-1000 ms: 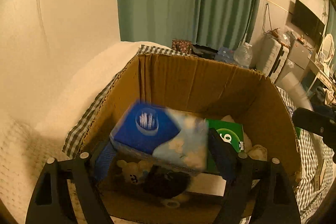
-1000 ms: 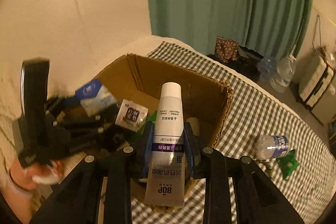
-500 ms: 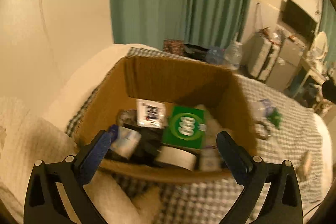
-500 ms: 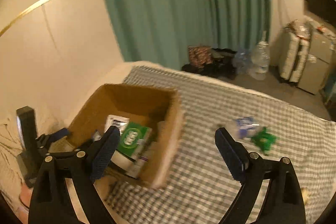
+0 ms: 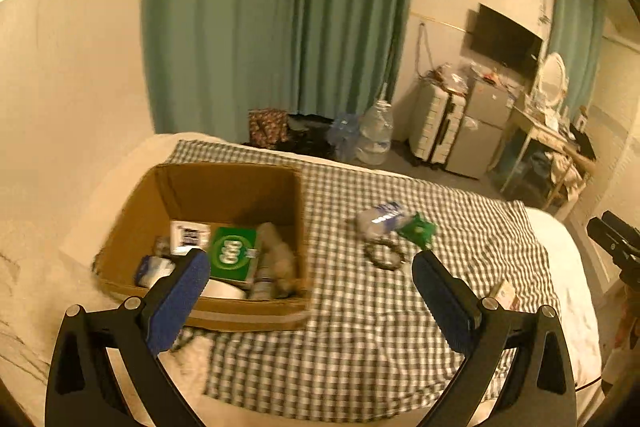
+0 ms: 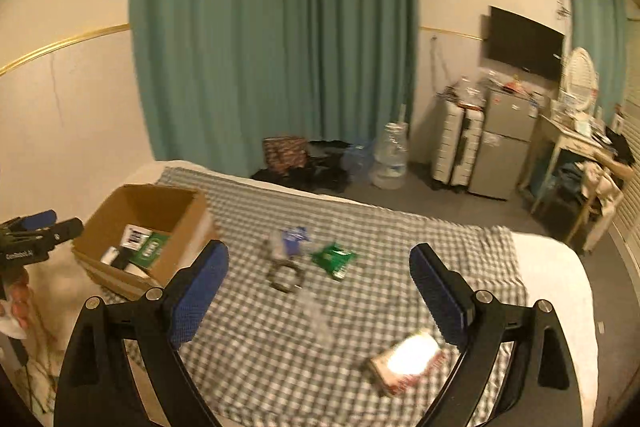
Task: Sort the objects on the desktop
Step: 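Grasp the amoxicillin medicine box with the right tool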
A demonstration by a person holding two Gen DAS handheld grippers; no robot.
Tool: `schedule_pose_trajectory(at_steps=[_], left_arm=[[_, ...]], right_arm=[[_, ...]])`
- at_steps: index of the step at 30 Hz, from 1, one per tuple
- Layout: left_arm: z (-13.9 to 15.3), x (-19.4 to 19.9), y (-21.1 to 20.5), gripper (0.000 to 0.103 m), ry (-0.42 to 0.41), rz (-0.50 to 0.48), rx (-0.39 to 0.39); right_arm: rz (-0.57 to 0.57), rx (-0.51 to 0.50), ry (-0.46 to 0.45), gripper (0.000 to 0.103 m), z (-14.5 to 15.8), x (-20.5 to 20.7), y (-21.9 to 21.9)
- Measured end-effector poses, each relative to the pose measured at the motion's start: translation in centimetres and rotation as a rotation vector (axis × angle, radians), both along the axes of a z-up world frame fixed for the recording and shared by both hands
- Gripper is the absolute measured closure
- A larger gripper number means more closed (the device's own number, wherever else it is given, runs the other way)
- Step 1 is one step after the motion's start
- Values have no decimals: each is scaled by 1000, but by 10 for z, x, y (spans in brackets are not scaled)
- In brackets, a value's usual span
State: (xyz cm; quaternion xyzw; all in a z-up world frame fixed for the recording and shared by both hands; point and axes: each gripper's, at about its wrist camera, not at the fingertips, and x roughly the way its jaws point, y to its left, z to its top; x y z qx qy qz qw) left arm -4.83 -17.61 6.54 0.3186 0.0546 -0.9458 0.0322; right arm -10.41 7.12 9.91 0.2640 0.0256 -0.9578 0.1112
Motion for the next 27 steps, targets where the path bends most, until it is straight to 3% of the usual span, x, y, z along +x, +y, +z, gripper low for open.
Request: schedule_pose_trajectory(at_steps=[5,10,14,18,22,27], left_arm=[[-37,-23,66,0,-33,-36,-16],[-74,-46,144,0,-7,-112,-22],[-103,-78,178,0,-59,-110,39],[-133,-108,183,0,-120,-28,108],[-174,-127,174,0,-175,127,136],[-209,-141,156,0,-274,177,179]], right_arm=[[-78,-24,-50,11,-33,-3,48],[-189,-53,-131,11,-80,-10,90],[-281,-128,-245,11,-119,-17,116],[-320,-212,-343,11,-152,-27,131],[-375,-298,-432,11,-182,-41,134],[-451,-285,-481,11,-214,-62,131]])
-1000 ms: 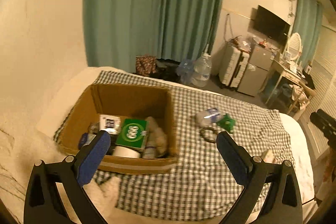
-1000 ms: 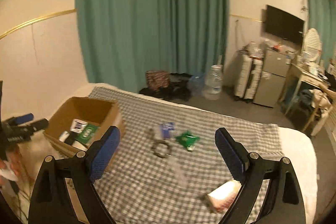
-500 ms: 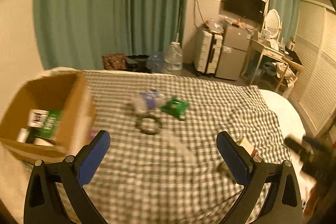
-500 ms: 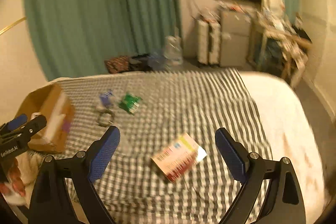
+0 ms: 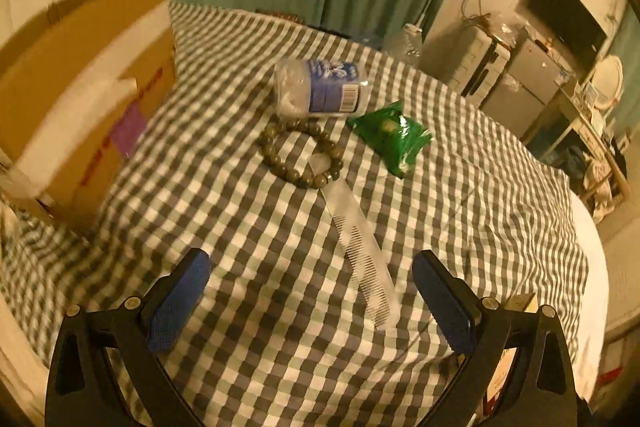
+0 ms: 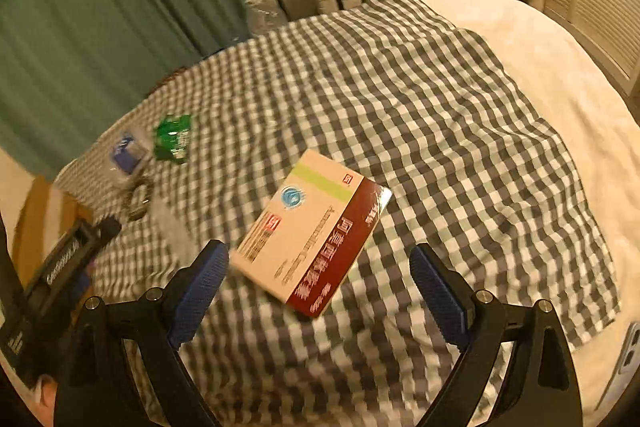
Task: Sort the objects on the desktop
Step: 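Grasp the amoxicillin medicine box with the right tool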
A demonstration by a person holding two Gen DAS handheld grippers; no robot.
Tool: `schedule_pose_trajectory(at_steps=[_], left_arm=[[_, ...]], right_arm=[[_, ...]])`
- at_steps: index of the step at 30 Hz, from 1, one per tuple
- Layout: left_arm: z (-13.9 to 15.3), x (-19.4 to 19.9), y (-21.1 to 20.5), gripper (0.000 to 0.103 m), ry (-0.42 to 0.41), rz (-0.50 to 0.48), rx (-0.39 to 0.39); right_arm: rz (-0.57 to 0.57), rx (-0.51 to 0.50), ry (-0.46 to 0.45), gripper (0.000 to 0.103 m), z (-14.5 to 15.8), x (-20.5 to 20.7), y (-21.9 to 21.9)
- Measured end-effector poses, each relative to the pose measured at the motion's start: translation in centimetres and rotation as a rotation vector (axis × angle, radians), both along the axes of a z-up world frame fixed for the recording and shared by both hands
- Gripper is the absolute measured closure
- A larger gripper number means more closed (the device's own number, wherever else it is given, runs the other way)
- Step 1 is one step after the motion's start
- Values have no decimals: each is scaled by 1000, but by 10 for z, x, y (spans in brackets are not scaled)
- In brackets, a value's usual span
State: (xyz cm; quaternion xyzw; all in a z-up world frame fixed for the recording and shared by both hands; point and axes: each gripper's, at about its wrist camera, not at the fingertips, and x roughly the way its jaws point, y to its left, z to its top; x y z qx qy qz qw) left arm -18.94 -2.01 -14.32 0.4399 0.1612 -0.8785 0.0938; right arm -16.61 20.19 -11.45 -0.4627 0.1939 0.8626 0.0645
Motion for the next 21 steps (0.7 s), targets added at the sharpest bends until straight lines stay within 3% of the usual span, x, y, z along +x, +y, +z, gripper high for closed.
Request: schedule_pose_trajectory(at_steps=[4,8,12,15,19,21], left_arm=[[-7,-11,5,0,0,-33,-95],[-16,-21,-3,0,-34,-40,-87],[-24,-25,-22,0,-58,-1,-52],[-29,-29,-38,0,-75,36,-27],[-25,-39,-42,0,-23,-1,-72],[-24,-44,-38,0,9,-41,-101]], right_arm=[[-76,-97,-65,11,-24,-19,4],[-127,-160,-110,10,-41,-36,-1],[-102,-76,-151,12,-55,-49,-10],[15,36,-109,20,-54,-54,-18],[206,228,-32,21,-46,-61,-23],[252,235,-16,21,-42,-67,-19]])
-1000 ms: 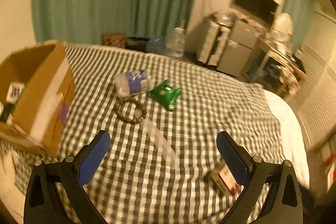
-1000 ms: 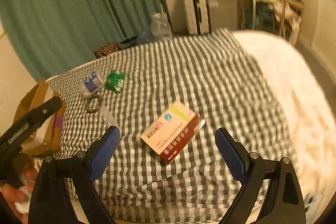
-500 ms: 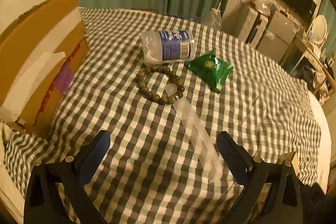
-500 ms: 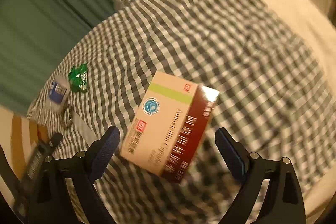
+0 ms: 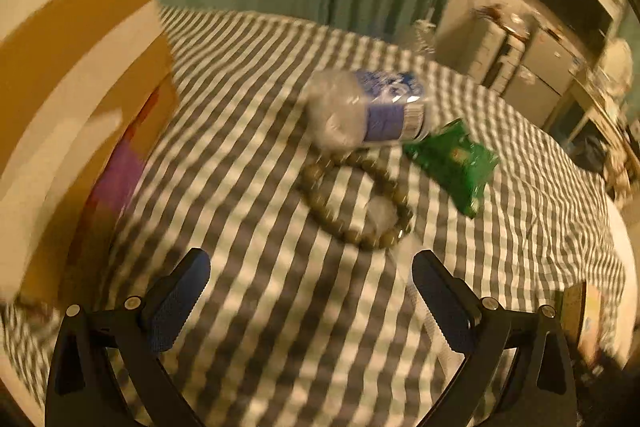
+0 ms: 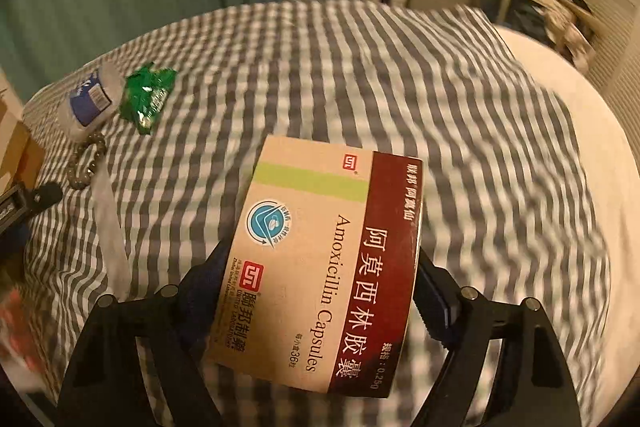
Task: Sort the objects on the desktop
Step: 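Grasp the amoxicillin medicine box with the right tool, then grasp the bead bracelet with the left tool while right holds the amoxicillin box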
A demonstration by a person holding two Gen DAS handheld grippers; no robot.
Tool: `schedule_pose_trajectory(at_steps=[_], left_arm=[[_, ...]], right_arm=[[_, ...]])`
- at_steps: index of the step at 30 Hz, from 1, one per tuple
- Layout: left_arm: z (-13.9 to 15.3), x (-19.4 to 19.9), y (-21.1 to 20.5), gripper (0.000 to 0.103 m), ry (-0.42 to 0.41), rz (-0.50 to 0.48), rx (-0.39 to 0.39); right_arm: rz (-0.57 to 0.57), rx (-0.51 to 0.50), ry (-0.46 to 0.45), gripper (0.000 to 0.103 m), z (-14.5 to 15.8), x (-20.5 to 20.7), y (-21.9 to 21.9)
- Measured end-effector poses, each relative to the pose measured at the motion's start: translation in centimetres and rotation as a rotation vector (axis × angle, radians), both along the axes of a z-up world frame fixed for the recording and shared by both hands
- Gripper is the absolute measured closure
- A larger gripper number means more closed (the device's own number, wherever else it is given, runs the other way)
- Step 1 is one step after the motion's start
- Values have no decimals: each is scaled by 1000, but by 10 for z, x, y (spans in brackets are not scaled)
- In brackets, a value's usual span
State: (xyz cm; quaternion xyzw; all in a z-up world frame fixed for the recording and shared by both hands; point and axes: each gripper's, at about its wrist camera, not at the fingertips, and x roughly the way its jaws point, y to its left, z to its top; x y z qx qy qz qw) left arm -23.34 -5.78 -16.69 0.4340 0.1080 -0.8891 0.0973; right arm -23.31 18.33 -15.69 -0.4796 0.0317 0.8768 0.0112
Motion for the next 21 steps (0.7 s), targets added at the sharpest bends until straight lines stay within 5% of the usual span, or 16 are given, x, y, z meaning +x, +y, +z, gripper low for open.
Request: schedule_pose_trajectory(at_steps=[5,11,15,18,21], left_arm=[[-5,-7,10,0,50,-118,-1],[-17,-29,25,0,47,-136,-185],[-28,-43,4,0,38,-80,-50],[-29,-44,-2,1,53,-65,-39],[-27,-44,-2,24,73,-83,-42]], right_arm=[[120,-22,46,21,3,-14,5],[203,-38,49,21,-17,-21,-3],[207,-67,85,21,-17,-26,2],[218,-65,107,21,-19,-29,-1],[230,-35,121,20,-22,-31,-5]])
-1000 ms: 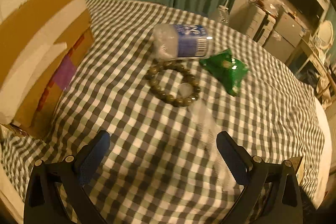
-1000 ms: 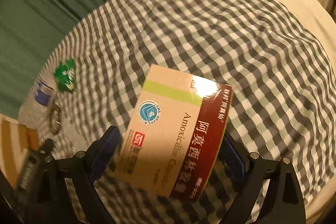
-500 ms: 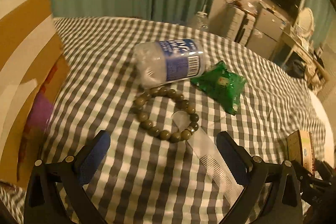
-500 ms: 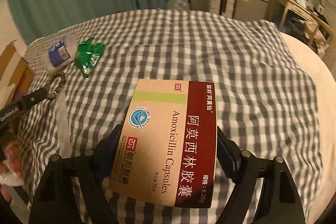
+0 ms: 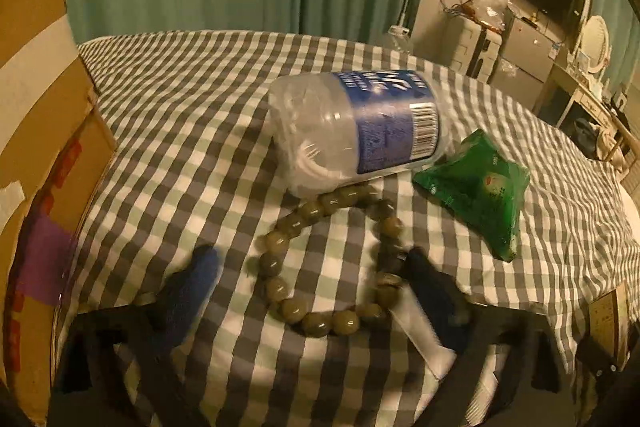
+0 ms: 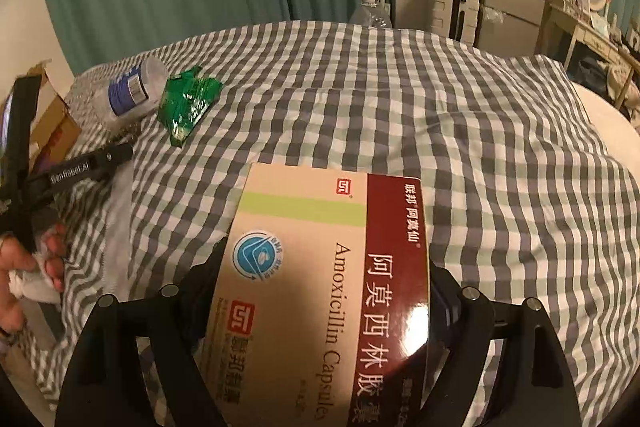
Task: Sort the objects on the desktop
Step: 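Grasp the bead bracelet with the left tool while right holds the amoxicillin box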
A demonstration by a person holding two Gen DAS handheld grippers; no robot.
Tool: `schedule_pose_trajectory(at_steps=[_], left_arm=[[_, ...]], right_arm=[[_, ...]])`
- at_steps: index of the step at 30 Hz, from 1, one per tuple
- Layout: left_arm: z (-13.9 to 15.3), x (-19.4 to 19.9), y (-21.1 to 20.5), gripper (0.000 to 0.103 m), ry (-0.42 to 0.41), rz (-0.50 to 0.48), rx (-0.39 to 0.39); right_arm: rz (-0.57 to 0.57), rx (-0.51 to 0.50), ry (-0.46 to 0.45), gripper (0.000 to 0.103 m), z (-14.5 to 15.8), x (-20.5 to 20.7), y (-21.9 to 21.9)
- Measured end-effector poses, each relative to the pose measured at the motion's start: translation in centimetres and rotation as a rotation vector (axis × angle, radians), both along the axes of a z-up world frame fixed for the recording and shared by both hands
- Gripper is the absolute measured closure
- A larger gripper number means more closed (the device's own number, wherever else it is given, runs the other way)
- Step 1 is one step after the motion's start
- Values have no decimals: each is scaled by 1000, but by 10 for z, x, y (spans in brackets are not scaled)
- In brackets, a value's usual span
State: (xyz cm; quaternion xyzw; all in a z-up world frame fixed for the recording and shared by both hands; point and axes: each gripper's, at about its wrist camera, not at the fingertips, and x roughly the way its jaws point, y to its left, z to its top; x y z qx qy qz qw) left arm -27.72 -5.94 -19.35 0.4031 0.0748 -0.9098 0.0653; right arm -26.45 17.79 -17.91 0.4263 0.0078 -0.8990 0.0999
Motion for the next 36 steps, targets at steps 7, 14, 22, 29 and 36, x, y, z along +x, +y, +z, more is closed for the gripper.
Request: schedule_pose_trajectory(at_steps=[7,14,22,29,36], left_arm=[[1,0,-6,80,15,-12,44],[14,9,-2,85,10,5,70],[53,42,23,92,113,-43,64],[51,63,47,92,66,-88,-45],[34,54,52,90,7,-83,-116]], right_arm=[[-8,-7,24,21,0,-2,-4],[-35,-28,39,29,18,0,4],[-38,-84,138,29,63,12,12],[-63,-130,188,29,88,27,26],[-91,-177,163,29,84,21,38]])
